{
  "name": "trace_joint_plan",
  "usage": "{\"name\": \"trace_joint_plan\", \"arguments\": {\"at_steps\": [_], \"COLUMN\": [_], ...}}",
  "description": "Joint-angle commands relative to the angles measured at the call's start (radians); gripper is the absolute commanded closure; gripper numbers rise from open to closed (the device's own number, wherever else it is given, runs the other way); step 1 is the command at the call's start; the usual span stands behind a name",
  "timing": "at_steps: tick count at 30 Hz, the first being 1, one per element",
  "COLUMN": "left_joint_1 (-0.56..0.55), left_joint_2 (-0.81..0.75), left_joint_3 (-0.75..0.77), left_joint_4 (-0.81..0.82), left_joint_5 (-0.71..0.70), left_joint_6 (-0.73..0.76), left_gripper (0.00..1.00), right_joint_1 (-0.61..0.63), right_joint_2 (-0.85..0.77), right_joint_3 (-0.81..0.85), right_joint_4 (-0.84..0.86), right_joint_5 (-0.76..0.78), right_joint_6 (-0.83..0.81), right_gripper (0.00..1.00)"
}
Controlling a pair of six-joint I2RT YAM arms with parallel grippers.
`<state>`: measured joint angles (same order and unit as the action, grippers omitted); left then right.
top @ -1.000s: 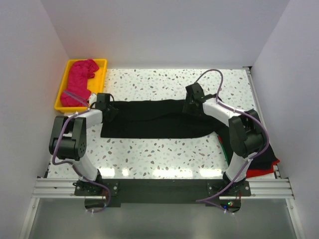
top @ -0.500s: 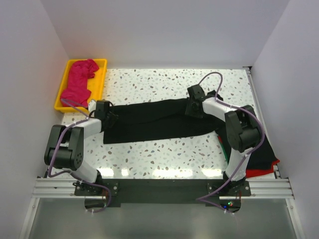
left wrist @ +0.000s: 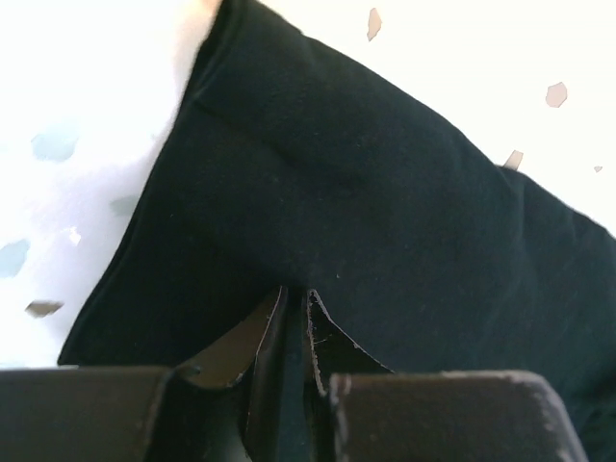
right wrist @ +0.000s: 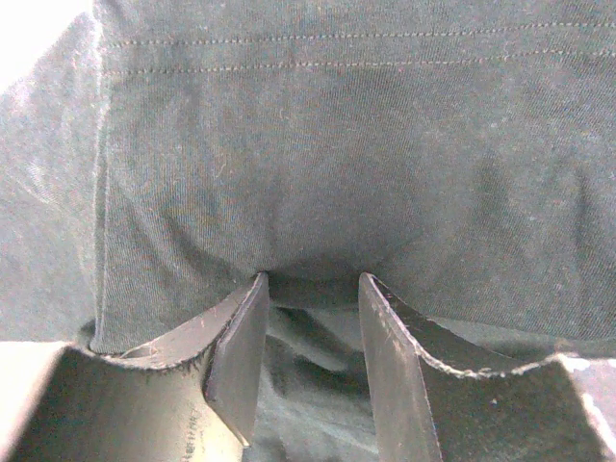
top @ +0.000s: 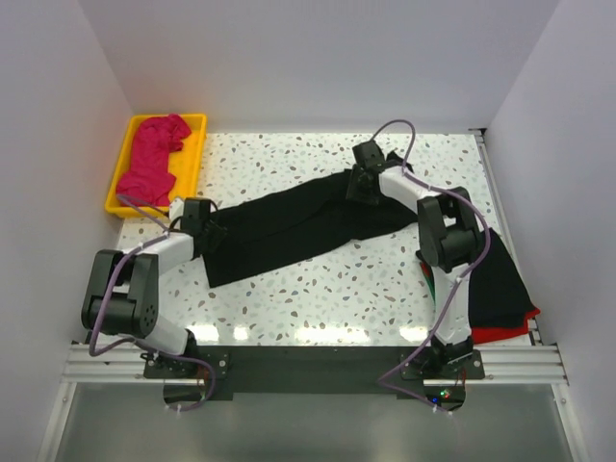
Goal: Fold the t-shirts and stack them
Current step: Fold the tshirt
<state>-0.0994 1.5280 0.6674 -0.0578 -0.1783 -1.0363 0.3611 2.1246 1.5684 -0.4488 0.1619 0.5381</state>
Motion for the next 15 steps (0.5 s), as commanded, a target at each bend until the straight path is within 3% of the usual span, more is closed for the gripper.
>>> {"name": "trace_joint_plan", "arguments": {"at_steps": [1,7,15], "left_joint_1": [-0.006,-0.051,-0.259], "left_joint_2": [-0.026,-0.106,-0.176], "left_joint_3": [-0.06,-0.14,-0.186], "left_joint_4": [-0.131,-0.142,-0.163], "left_joint_5": [0.022,0.05,0.054], "left_joint_6": [0.027,-0.005,-0.085], "left_gripper": [0.83,0.84,0.85], "right_joint_1": [-0.004,-0.022,-0.056], "right_joint_2": [0.081,0.179,0.167], "right_joint_3": [0.119,0.266,0.398], "right_joint_4": [-0.034,-0.116,-0.163], "right_joint_5": [-0.059,-0.03,0.013], "right_joint_6": [-0.053,-0.139,-0.251], "right_gripper": [0.54,0.54,0.5]}}
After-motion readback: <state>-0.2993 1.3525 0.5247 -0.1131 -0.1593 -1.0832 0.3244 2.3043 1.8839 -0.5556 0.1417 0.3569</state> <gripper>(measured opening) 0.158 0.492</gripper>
